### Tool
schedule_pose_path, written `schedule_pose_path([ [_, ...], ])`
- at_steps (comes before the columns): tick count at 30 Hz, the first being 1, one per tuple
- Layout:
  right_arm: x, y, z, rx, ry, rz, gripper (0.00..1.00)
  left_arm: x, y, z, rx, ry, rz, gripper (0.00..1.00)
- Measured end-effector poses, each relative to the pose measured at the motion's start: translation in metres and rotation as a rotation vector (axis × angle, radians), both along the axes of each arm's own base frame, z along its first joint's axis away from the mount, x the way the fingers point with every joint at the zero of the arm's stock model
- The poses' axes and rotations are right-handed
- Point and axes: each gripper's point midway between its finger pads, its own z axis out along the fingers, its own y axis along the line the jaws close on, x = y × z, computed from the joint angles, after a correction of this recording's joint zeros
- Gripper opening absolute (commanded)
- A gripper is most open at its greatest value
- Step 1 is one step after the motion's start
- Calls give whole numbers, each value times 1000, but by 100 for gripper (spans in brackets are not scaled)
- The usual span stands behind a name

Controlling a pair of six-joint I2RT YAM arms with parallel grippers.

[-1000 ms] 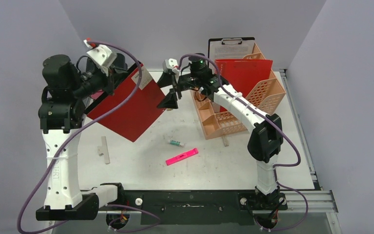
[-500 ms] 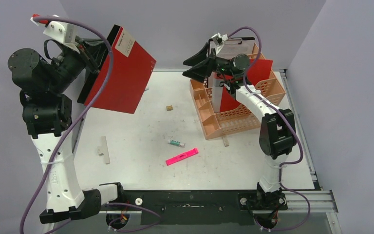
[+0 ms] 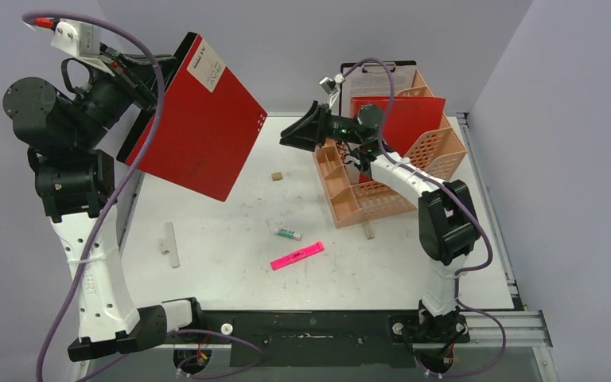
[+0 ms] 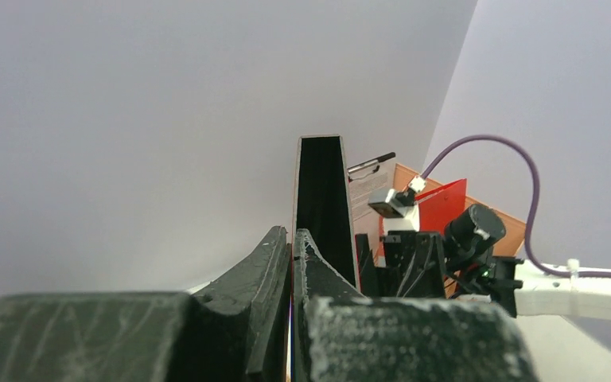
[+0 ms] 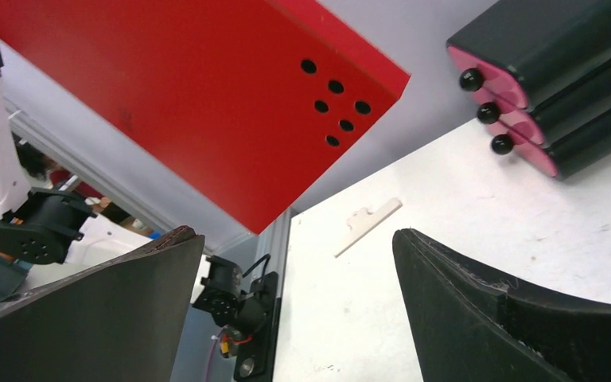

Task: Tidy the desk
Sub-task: Pick up the folder from the center of the board.

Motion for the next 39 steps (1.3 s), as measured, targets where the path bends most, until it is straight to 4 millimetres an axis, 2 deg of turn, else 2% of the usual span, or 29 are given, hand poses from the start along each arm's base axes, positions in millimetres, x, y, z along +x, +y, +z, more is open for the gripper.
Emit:
schedule_pose_path([
  [6, -27, 6, -1, 62, 24, 57, 90, -7, -3, 13, -40, -20, -38, 0],
  [9, -41, 7, 7, 117, 7, 85, 90, -10, -5, 19, -58, -30, -59, 0],
  [18, -62, 4, 36, 241, -78, 119, 90, -26, -13, 39, -132, -54, -159, 0],
  [22, -66, 4, 39, 268, -107, 128, 90, -33, -17, 47, -161, -69, -204, 0],
  [30, -66, 14, 23, 268, -52, 162, 90, -40, -23, 52, -235, -63, -309, 0],
  [34, -67, 21, 20, 266, -1, 186, 92, -40, -24, 50, -257, -59, -347, 0],
  [39, -70, 24, 31, 286, 7, 201, 98, -34, -24, 38, -279, -29, -375, 0],
])
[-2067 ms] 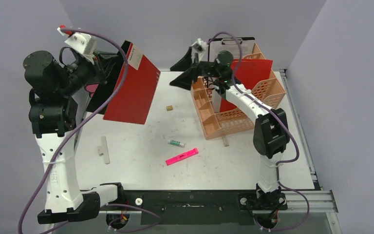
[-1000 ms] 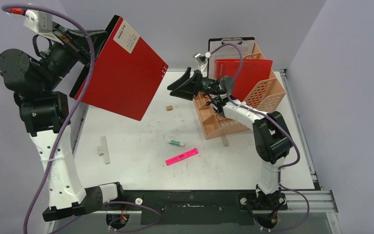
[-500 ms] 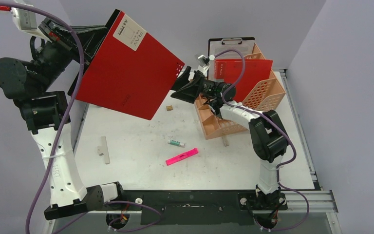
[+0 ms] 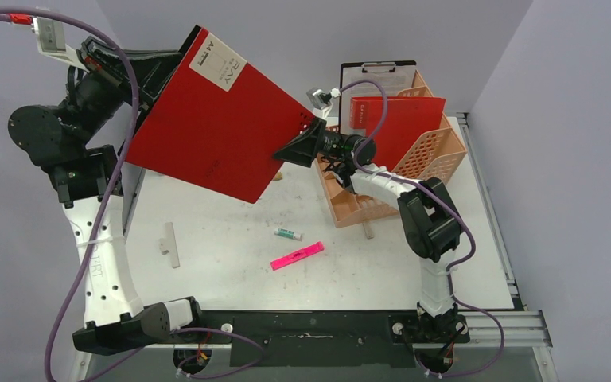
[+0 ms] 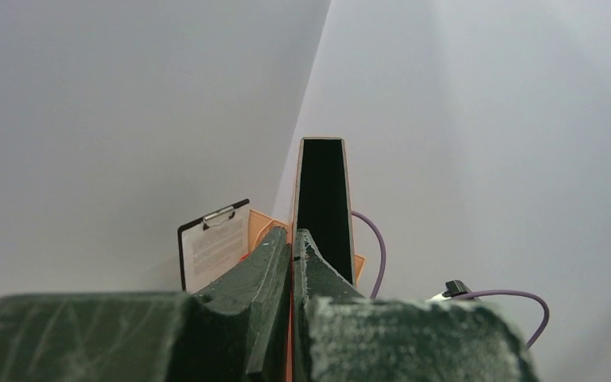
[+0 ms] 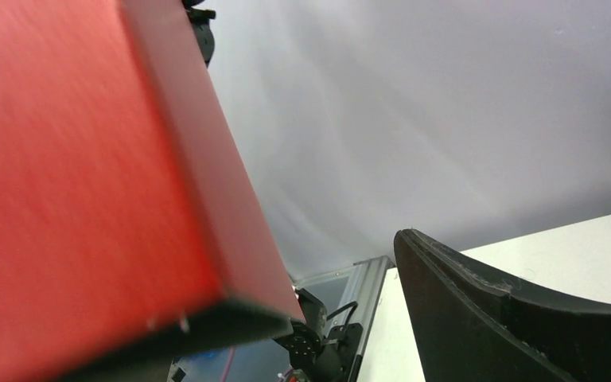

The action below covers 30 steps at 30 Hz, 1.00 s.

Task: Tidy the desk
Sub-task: Pick up the folder from the center of the board.

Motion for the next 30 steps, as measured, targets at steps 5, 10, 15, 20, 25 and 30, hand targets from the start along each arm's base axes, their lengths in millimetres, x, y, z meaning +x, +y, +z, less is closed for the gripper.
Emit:
schedule_pose_path([
  [5, -2, 1, 4, 10, 15, 7, 72, 11, 2, -17, -18, 40, -13, 0],
  [10, -5, 1, 9, 13, 23, 16, 27, 22, 5, -30, -29, 71, -9, 0],
  [15, -9, -7, 19, 24, 26, 10, 9, 24, 10, -30, -35, 56, 21, 0],
  [20, -14, -21, 32, 37, 4, -9, 5, 21, 10, -29, -17, 32, 37, 33],
  [25, -15, -41, 46, 38, -46, -34, 5, 24, 16, -31, -5, 26, 67, 71],
  [30, -19, -61, 54, 18, -141, -59, 5, 29, 30, -33, -4, 32, 115, 82],
])
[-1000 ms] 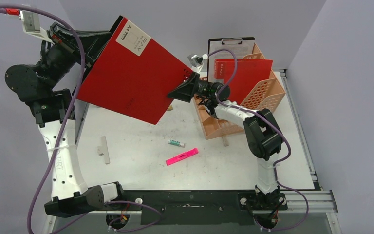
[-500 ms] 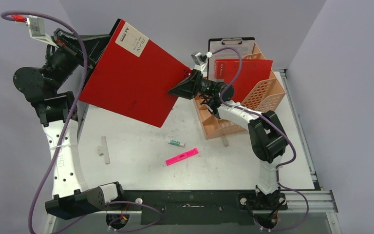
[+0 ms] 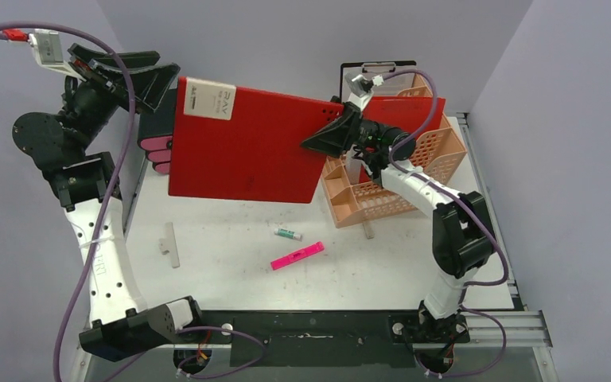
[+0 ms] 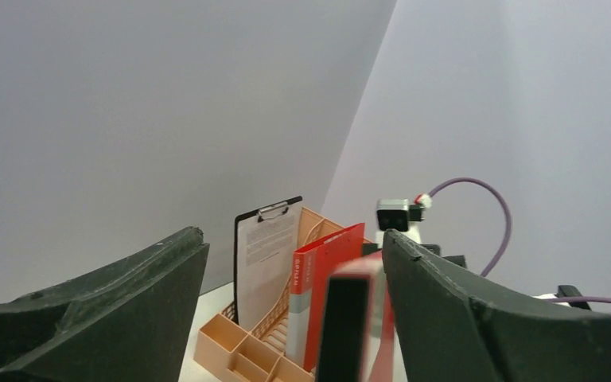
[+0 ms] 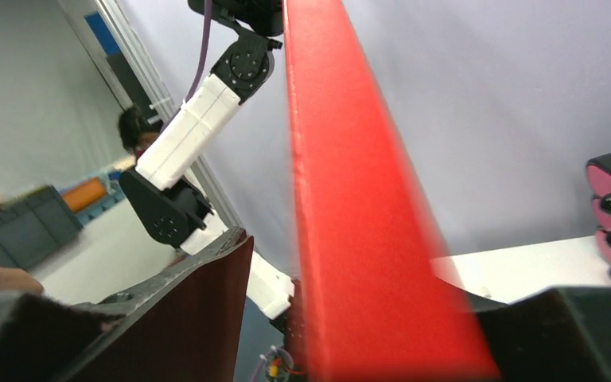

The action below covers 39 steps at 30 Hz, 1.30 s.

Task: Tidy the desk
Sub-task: Pick up the folder from the center of the board.

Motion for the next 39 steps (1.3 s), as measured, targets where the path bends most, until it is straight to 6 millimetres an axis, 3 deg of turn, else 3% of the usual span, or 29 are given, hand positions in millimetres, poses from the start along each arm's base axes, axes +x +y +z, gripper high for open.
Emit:
schedule_pose_path([
  [5, -2, -15, 6, -42, -123, -48, 5, 5, 28, 0, -9, -3, 88, 100],
  [9, -1, -21, 2, -142, -160, -75, 5, 5, 52, 2, -18, -12, 162, 96],
  [14, 16, -20, 16, -271, -261, -198, 5, 3, 63, 1, 22, -33, 213, 96],
  [16, 25, -20, 22, -323, -296, -264, 5, 1, 62, -4, 63, -43, 225, 96],
  [20, 34, -25, 15, -442, -317, -352, 5, -4, 58, -24, 164, -49, 232, 96],
  [28, 43, -48, -29, -690, -340, -441, 5, 2, 57, -65, 353, -16, 215, 96],
  [33, 38, -65, -57, -828, -342, -437, 5, 24, 49, -90, 458, 41, 232, 96],
  [36, 29, -74, -53, -873, -358, -433, 5, 34, 27, -107, 531, 59, 205, 96],
  [39, 23, -81, -33, -870, -406, -456, 5, 40, 14, -130, 601, 93, 191, 96],
])
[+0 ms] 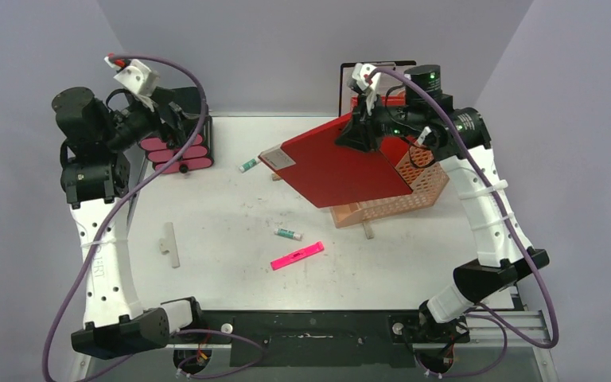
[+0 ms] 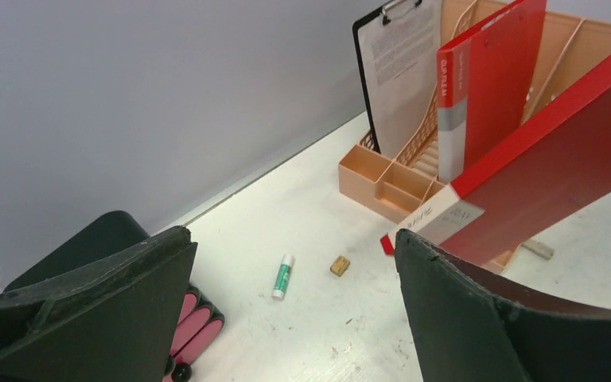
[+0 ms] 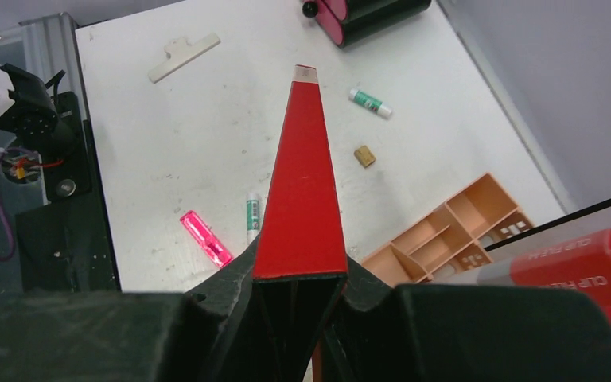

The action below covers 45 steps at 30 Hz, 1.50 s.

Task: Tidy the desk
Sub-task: Pick up the folder from the center of the board.

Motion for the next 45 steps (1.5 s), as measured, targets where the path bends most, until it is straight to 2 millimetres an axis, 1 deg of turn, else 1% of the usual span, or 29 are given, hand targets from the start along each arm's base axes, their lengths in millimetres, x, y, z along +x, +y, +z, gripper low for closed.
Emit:
schedule_pose_path([
  [3, -5, -5, 24, 11, -70, -8, 5, 5, -7, -15, 50, 26, -1, 96],
  [6, -10, -10, 40, 18, -126, -12, 5, 15, -11, -33, 115, 58, 7, 96],
  [10, -11, -13, 49, 14, -181, -10, 5, 31, -19, -61, 222, 102, 16, 96],
  [13, -10, -14, 52, 7, -213, -5, 5, 35, -27, -74, 281, 123, 2, 96],
  [15, -11, -15, 59, 9, -233, -3, 5, 37, -31, -74, 304, 124, -9, 96],
  [18, -16, -15, 80, 35, -299, 11, 5, 39, -36, -58, 324, 86, -24, 96],
  [21, -21, -14, 91, 52, -337, 38, 5, 37, -42, -42, 348, 48, -49, 96],
  [23, -22, -13, 90, 51, -343, 53, 5, 32, -54, -36, 370, 28, -91, 96],
  [25, -22, -11, 87, 49, -342, 70, 5, 25, -70, -36, 390, 21, -151, 96],
  [27, -23, -9, 81, 43, -335, 92, 5, 18, -87, -40, 409, 22, -214, 96],
  [30, -25, -6, 72, 33, -317, 138, 5, 11, -109, -50, 426, 47, -289, 96],
  [35, -27, -2, 58, 18, -300, 198, 5, 8, -131, -68, 451, 87, -357, 96],
  [41, -24, 2, 35, -9, -269, 243, 5, -5, -155, -73, 462, 84, -429, 96],
  [45, -20, 8, 21, -33, -258, 277, 5, -6, -166, -78, 462, 91, -463, 96],
])
